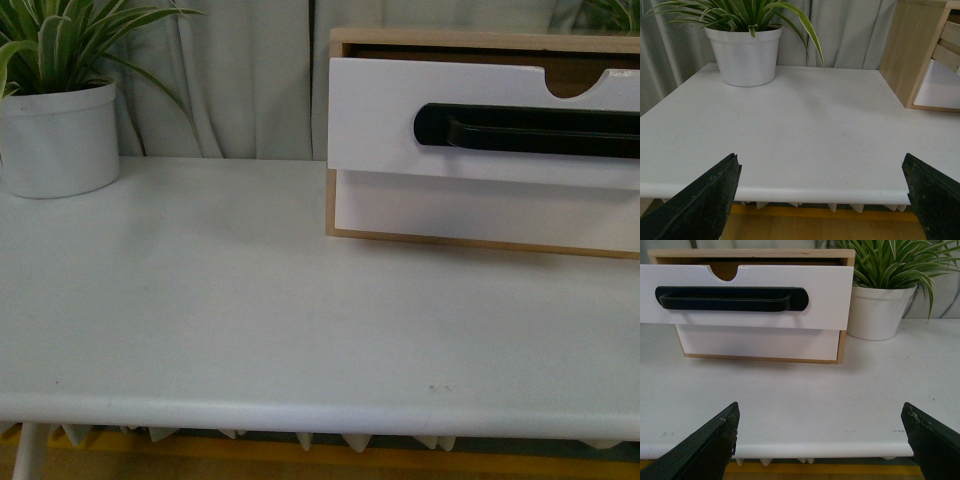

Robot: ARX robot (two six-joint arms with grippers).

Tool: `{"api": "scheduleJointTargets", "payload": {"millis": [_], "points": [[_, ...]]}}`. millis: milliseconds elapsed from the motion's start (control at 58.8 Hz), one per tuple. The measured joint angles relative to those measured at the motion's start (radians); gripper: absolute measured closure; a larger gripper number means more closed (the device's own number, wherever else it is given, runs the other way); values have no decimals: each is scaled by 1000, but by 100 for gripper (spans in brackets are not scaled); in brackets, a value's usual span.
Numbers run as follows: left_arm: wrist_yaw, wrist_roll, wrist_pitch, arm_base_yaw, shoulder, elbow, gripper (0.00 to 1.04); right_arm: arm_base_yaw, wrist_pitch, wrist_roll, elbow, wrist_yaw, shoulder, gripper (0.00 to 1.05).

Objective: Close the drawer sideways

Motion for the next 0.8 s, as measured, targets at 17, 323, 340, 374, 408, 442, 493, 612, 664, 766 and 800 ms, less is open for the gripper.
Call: {"api": "scheduleJointTargets", "payload": {"millis": [17,323,340,374,408,442,493,612,664,766,800], "points": [[0,0,0,0,0,0,6,0,0,0,0,0,0,9],[0,0,0,0,0,0,6,0,0,0,0,0,0,9],[0,0,0,0,0,0,6,0,0,0,0,0,0,9],[0,0,0,0,0,0,6,0,0,0,0,0,0,9],[0,0,0,0,0,0,6,0,0,0,0,0,0,9],[0,0,0,0,0,0,6,0,0,0,0,0,0,9],[0,0,0,0,0,0,6,0,0,0,0,0,0,9],[0,0,0,0,0,0,6,0,0,0,0,0,0,9],[0,0,0,0,0,0,6,0,0,0,0,0,0,9],[0,0,0,0,0,0,6,0,0,0,0,0,0,9],[0,0,0,0,0,0,6,0,0,0,0,0,0,9]]}}
